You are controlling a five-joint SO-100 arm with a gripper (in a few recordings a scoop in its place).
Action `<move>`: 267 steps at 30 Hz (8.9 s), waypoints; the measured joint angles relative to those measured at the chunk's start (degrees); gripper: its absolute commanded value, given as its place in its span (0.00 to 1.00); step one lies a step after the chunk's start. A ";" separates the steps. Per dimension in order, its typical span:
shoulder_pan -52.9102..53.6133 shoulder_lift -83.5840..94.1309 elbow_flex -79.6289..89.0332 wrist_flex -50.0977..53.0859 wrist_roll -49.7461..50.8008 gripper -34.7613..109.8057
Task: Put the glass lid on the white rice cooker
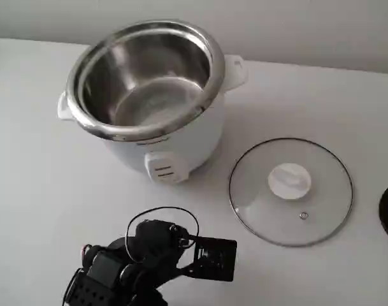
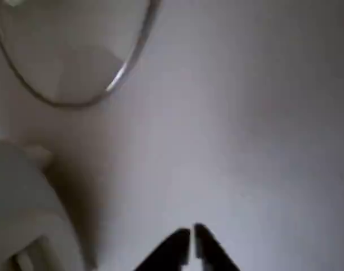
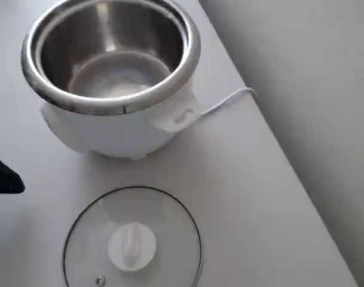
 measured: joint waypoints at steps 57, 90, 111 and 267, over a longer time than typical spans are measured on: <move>0.00 0.00 0.00 0.00 0.00 0.24; 15.12 -2.64 5.36 -36.56 0.79 0.40; 18.54 -89.65 -20.74 -101.51 1.85 0.42; -23.73 -82.79 -70.40 -66.09 10.20 0.40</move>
